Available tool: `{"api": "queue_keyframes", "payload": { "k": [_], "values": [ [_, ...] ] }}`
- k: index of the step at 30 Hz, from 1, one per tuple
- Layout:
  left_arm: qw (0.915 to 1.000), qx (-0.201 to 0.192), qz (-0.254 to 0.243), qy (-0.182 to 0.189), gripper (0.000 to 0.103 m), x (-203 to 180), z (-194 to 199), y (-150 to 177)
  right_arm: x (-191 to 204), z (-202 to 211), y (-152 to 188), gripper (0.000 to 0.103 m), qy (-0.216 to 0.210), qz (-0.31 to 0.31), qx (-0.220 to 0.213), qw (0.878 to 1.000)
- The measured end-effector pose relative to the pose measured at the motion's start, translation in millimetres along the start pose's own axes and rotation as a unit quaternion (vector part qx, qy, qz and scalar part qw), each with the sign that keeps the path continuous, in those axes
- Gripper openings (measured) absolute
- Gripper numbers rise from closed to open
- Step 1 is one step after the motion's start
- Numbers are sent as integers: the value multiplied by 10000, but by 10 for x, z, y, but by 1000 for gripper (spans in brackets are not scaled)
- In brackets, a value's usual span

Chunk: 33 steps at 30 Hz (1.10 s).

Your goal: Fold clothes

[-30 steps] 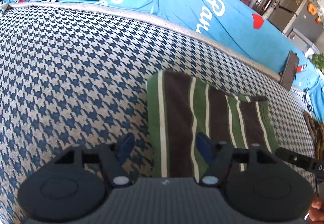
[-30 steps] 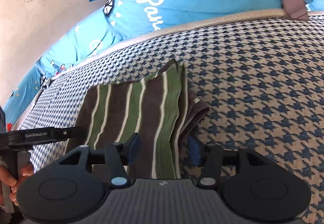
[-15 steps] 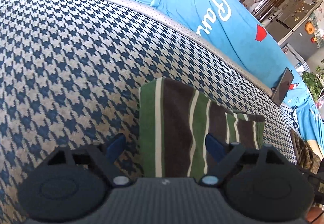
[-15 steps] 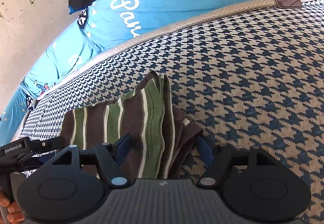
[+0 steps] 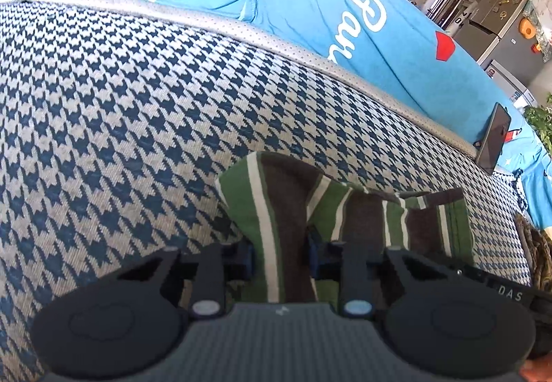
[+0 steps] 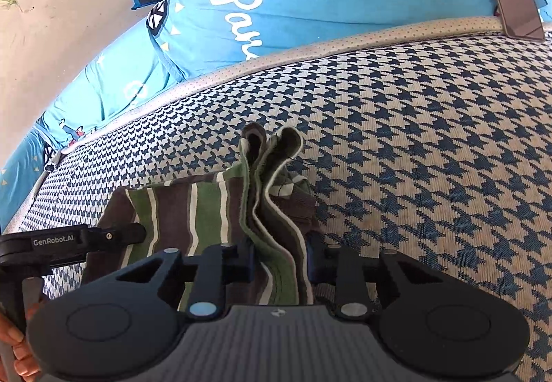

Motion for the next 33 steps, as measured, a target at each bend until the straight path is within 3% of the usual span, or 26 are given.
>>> {"api": "queue_keyframes", "payload": {
  "k": [4,10,13,16,18,20,29,33],
  "values": [
    [9981,-355,-439,-248,20,-131,142,-32,111,50,-78,22,-56,136,-271,9995],
    [9959,-715,-291,-463,20,-99,207,-285,314,55,-272,22,-192,286,-767,9965],
    [9950,-702,-29,-706,29,0,116,-397,378,-41,-365,26,-93,334,-916,9952],
    [9918,-635,376,-1042,41,159,20,-486,407,-109,-415,34,276,469,-977,9937],
    [9883,-793,692,-1107,58,275,47,-535,381,-69,-441,37,469,430,-1170,9911],
    [9852,-963,840,-1143,64,355,85,-601,331,-39,-463,37,391,351,-1197,9914],
    [9865,-964,601,-1178,73,263,34,-632,512,-181,-470,38,-229,534,-935,9939],
    [9886,-862,398,-1166,79,185,-46,-607,658,-287,-470,50,-299,883,-876,9918]
  ]
}}
Point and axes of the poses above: each gripper's, at about its wrist camera, not at the fingertips, and z roughly against the way its jaws point, x to its left, y to its underside, the point moved 1 cm from there along -z, roughly the way its jaws point, and after that the axes turned 1 degree about -z, right-handed, at the moved point
